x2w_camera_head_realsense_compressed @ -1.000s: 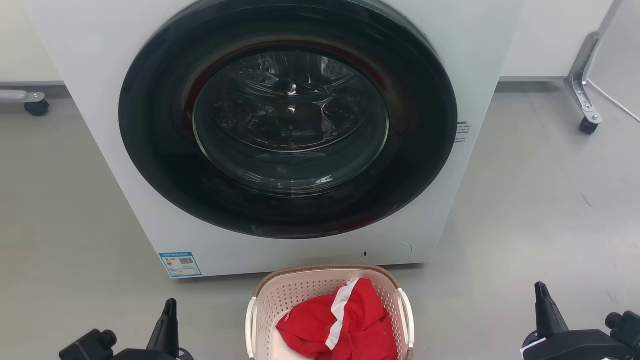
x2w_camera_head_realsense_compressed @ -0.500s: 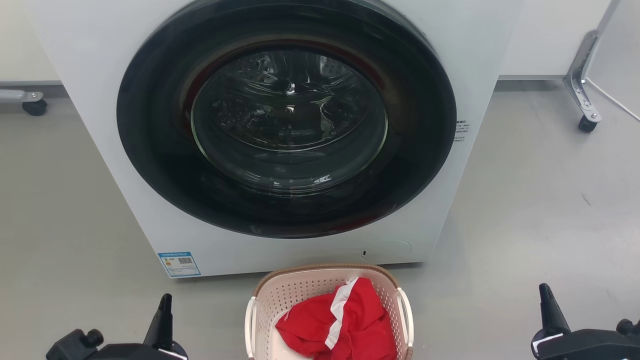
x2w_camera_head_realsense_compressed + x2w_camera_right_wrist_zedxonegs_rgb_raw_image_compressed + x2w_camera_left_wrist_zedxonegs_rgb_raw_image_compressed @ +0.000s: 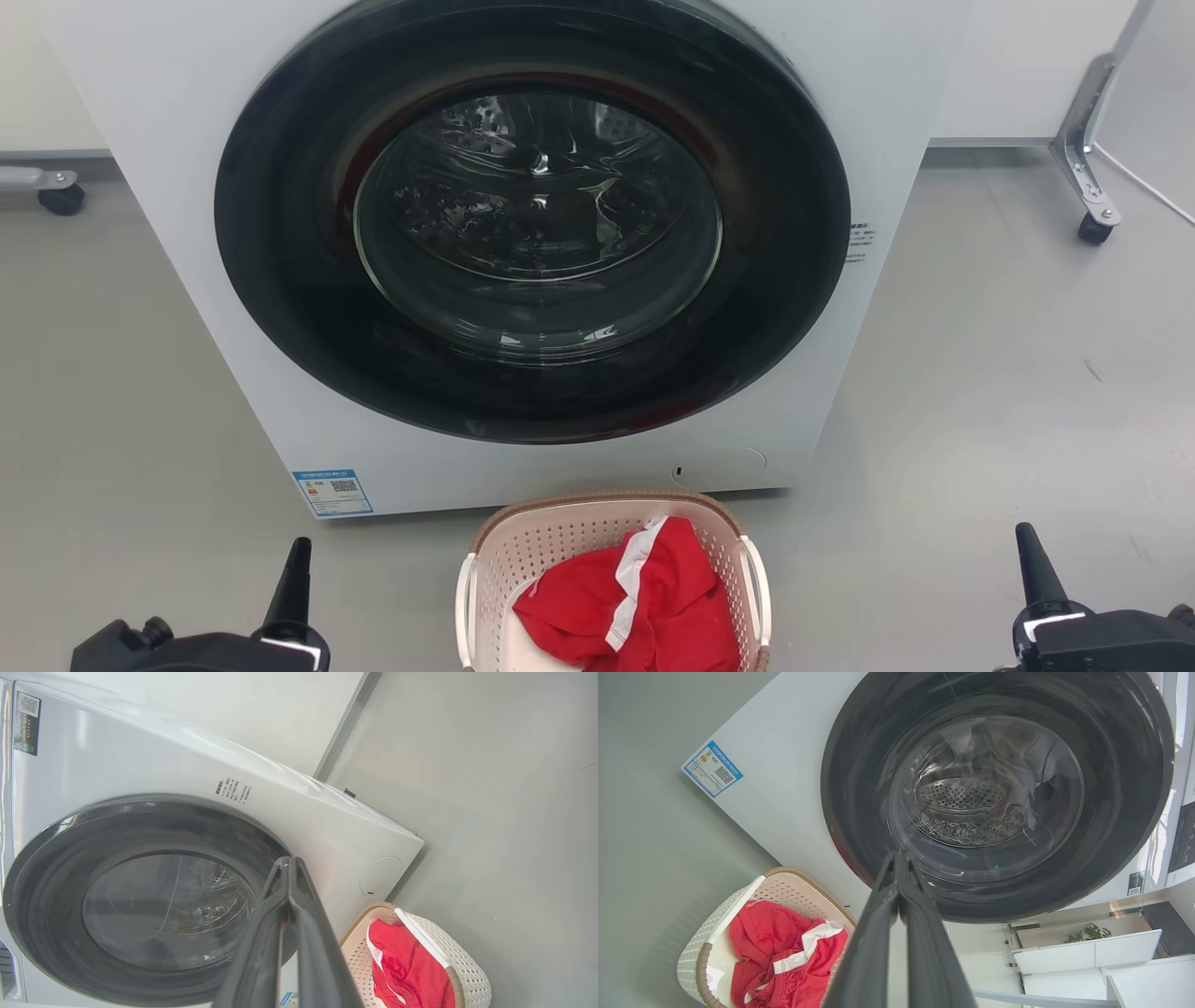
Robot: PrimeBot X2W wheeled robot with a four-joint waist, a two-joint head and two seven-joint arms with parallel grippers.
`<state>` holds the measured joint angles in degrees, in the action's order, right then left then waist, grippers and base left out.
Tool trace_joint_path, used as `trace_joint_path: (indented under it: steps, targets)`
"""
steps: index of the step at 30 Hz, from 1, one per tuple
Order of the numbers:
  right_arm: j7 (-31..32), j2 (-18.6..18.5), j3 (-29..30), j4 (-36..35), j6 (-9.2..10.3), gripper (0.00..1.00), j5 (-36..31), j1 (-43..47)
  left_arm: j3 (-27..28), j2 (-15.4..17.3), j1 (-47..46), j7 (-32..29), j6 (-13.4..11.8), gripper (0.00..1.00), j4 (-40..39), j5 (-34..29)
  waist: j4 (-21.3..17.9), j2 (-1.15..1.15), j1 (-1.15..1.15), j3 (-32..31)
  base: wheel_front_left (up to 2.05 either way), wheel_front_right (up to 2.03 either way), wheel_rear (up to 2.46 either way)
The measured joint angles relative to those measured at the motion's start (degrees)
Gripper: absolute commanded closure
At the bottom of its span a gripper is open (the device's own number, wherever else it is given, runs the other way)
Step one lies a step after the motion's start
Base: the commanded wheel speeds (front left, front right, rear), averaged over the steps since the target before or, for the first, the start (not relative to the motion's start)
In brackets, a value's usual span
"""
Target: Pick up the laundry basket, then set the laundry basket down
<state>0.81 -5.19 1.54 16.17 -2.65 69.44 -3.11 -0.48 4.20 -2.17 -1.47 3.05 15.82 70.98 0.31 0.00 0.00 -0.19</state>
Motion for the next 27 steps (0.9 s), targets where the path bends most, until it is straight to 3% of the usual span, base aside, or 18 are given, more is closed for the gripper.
trace_joint_path:
  steps: [27]
  targets:
    - [5.2,2.5,5.6,0.9,-3.89,1.00,20.1,-1.4,5.3,-1.5,-2.3,-4.5,3.6,1.00,0.9,18.5,-0.3,0.00,0.00,0.3,0.00,0.00,0.00]
